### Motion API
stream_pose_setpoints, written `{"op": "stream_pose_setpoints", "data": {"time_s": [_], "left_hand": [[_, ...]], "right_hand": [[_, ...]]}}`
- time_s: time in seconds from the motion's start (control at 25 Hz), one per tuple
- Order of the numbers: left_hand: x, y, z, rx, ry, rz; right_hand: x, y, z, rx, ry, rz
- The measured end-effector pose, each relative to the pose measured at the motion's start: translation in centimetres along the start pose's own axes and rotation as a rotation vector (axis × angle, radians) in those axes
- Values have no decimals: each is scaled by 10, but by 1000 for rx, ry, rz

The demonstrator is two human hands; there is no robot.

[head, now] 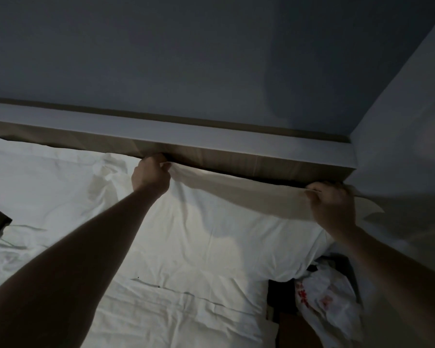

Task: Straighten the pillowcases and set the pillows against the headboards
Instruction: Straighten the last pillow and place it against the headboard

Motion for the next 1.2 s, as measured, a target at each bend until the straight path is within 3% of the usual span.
{"op": "stream_pose_setpoints", "data": {"time_s": [0.12, 0.24, 0.48, 0.68, 0.92, 1.08, 1.2], "left_hand": [[3, -3, -2, 9, -9, 24], [-3, -14, -2, -54, 44, -57], [24, -25, 13, -128, -148, -174], [20, -14, 8, -64, -51, -20], [12, -32, 9, -173, -47, -117], [17, -22, 29, -77, -183, -66], [11, -44, 76, -70, -356, -144]], "right_hand": [[5, 6, 4, 120, -39, -63], [5, -6, 6, 73, -95, -90], [1, 0, 11, 58, -46, -175], [1, 13, 5, 165, -176, -286], [-5, 0, 13, 132, -206, -289], [-53, 32, 30, 238, 4, -326], [-85, 9, 50, 92, 123, -297]]}}
Point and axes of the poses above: each hand's wrist, its own z-axis away from the middle knuckle, its own y-axis out of the back of the hand, x = y × z, the point moved 10 cm from there along -z, towards the middle knuckle, and after that the axes turned 6 degrees about y, right-handed, at the moved point
